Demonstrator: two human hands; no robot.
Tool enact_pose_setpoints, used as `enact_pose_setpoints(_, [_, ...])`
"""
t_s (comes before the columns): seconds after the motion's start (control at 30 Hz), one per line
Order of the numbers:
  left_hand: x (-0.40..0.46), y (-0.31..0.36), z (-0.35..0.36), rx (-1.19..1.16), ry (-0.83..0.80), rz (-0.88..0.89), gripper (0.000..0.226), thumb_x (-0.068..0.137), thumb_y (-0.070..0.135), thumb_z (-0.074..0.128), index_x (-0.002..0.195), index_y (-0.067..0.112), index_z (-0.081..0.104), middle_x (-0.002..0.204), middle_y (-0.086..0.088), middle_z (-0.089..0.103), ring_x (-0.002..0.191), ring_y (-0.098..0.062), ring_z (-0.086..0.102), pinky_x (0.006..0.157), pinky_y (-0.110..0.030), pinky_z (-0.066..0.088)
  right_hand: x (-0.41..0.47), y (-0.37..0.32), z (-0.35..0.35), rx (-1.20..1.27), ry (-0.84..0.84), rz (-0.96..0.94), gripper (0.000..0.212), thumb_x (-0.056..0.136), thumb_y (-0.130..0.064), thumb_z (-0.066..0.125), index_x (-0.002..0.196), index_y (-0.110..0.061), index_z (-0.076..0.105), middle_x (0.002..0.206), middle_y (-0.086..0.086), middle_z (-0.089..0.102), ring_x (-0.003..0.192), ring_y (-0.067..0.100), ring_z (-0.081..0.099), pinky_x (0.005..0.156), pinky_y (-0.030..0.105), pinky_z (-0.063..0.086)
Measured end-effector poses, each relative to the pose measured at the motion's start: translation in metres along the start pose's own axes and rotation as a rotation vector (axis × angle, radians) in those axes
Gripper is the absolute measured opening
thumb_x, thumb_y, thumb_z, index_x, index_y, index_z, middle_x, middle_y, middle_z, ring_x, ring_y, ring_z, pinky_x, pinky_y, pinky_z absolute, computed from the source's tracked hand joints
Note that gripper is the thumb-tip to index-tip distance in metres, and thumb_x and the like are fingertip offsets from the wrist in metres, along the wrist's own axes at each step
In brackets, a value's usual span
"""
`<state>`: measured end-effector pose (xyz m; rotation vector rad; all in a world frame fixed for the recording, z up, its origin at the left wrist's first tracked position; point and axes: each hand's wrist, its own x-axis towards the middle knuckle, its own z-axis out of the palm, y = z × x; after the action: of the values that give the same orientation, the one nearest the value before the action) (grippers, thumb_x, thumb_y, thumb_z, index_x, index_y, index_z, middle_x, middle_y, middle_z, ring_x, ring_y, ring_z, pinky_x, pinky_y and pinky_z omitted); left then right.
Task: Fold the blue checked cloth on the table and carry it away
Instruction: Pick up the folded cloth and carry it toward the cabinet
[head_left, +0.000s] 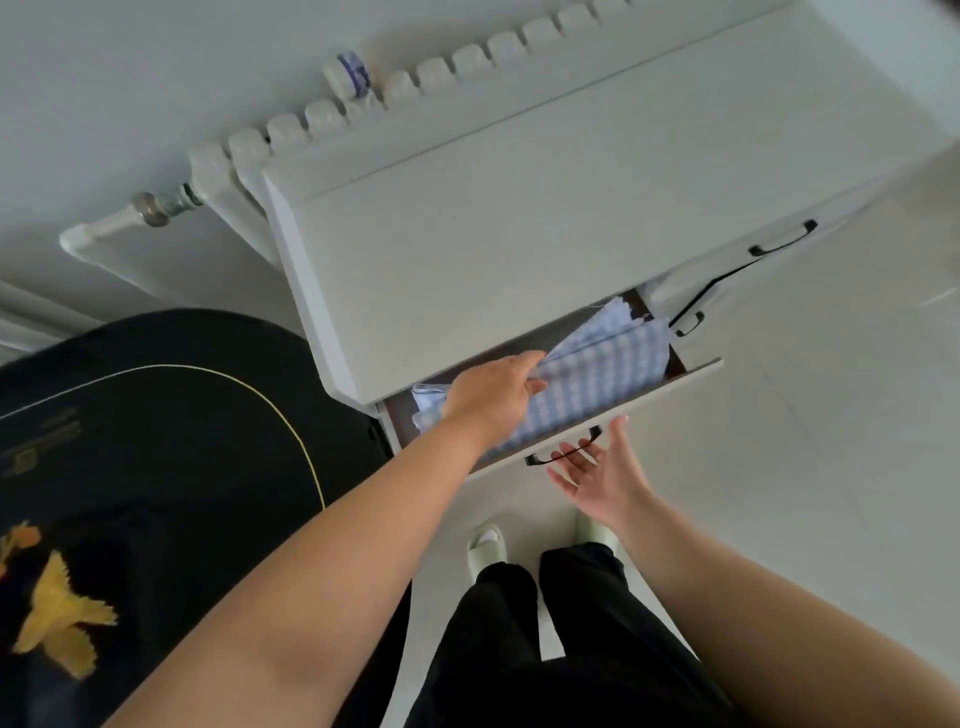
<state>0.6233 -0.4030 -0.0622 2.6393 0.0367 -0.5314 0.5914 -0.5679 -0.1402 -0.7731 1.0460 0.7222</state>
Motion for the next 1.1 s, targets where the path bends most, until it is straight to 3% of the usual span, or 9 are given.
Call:
enact_pose_setpoints(0.13, [0.034, -0.015, 0.005, -0.116, -0.203, -0.037, 0.038, 0.1, 0.033, 0.045, 0.135, 0.021, 0.05, 0.13, -0.008, 0.06, 0.122, -0.028, 0.054, 0.095, -0.034, 0.042, -0.001, 0.002, 0.002, 0.06, 0.026, 0.023, 0.073, 0.087, -0.069, 0.038, 0.136, -0.014, 0.041, 0.126, 0.01, 0.051, 0.112, 0.026, 0.052, 0.106, 0.05, 0.038])
enact_pose_setpoints(0.23, [0.042, -0.021, 0.011, 0.113, -0.27, -0.034, 0.051, 0.1, 0.029, 0.044, 0.148, 0.016, 0.032, 0.149, -0.013, 0.04, 0.136, -0.031, 0.04, 0.108, -0.037, 0.035, -0.004, 0.005, 0.007, 0.091, 0.035, 0.025, 0.072, 0.089, -0.067, 0.037, 0.145, -0.023, 0.032, 0.142, 0.007, 0.041, 0.132, 0.026, 0.042, 0.103, 0.051, 0.037])
enact_pose_setpoints(0.3, [0.032, -0.015, 0.011, 0.16, -0.176, 0.135, 0.048, 0.099, 0.021, 0.045, 0.146, 0.015, 0.037, 0.151, -0.008, 0.039, 0.136, -0.027, 0.042, 0.109, -0.037, 0.037, -0.004, 0.003, 0.005, 0.084, 0.037, 0.025, 0.07, 0.089, -0.066, 0.04, 0.144, -0.024, 0.034, 0.142, 0.007, 0.042, 0.133, 0.026, 0.042, 0.098, 0.051, 0.04])
enact_pose_setpoints(0.4, [0.015, -0.015, 0.007, 0.211, 0.249, 0.417, 0.037, 0.09, 0.016, 0.046, 0.122, 0.012, 0.064, 0.127, -0.011, 0.063, 0.116, -0.03, 0.061, 0.095, -0.04, 0.05, -0.006, 0.002, -0.002, 0.051, 0.02, 0.023, 0.057, 0.094, -0.052, 0.045, 0.141, -0.019, 0.04, 0.137, 0.008, 0.048, 0.125, 0.026, 0.047, 0.093, 0.048, 0.041])
enact_pose_setpoints(0.47, [0.005, -0.024, -0.002, 0.274, 0.32, 0.164, 0.043, 0.097, 0.03, 0.04, 0.136, 0.015, 0.05, 0.145, -0.014, 0.046, 0.134, -0.037, 0.042, 0.108, -0.046, 0.037, -0.009, 0.003, -0.005, 0.053, 0.022, 0.018, 0.038, 0.1, -0.032, 0.044, 0.133, -0.015, 0.043, 0.136, 0.009, 0.05, 0.128, 0.028, 0.046, 0.096, 0.047, 0.04])
enact_pose_setpoints(0.57, [-0.008, -0.05, -0.003, 0.258, 0.049, -0.268, 0.059, 0.1, 0.051, 0.02, 0.153, 0.025, 0.012, 0.162, -0.008, 0.003, 0.147, -0.042, 0.003, 0.119, -0.05, 0.011, -0.012, 0.003, -0.001, 0.07, 0.03, 0.026, 0.039, 0.099, -0.006, 0.036, 0.138, -0.008, 0.037, 0.146, 0.011, 0.043, 0.138, 0.032, 0.036, 0.105, 0.049, 0.034])
enact_pose_setpoints(0.73, [-0.006, -0.057, -0.005, 0.232, -0.038, -0.279, 0.061, 0.099, 0.054, 0.017, 0.154, 0.028, 0.005, 0.163, -0.002, -0.005, 0.148, -0.039, -0.001, 0.119, -0.048, 0.013, -0.012, -0.009, 0.034, 0.001, -0.009, 0.017, 0.045, 0.095, 0.007, 0.032, 0.138, -0.002, 0.037, 0.154, 0.009, 0.029, 0.144, 0.028, 0.024, 0.115, 0.049, 0.024])
enact_pose_setpoints(0.87, [-0.006, -0.06, -0.013, 0.274, -0.085, -0.262, 0.062, 0.1, 0.049, 0.025, 0.153, 0.029, 0.0, 0.162, -0.001, -0.009, 0.148, -0.038, -0.001, 0.119, -0.048, 0.012, 0.005, -0.025, 0.072, -0.14, -0.121, 0.005, 0.027, 0.089, 0.01, 0.033, 0.085, -0.011, 0.05, 0.094, 0.006, 0.053, 0.1, 0.019, 0.056, 0.091, 0.036, 0.047])
enact_pose_setpoints(1.1, [-0.002, -0.062, -0.018, 0.199, -0.147, -0.276, 0.072, 0.098, 0.041, 0.044, 0.154, 0.03, 0.0, 0.162, 0.002, -0.012, 0.148, -0.036, -0.005, 0.119, -0.048, 0.016, 0.018, -0.054, 0.118, -0.416, -0.214, 0.019, 0.021, 0.079, 0.004, 0.05, 0.087, -0.015, 0.047, 0.092, -0.001, 0.043, 0.08, 0.009, 0.046, 0.091, 0.037, 0.046])
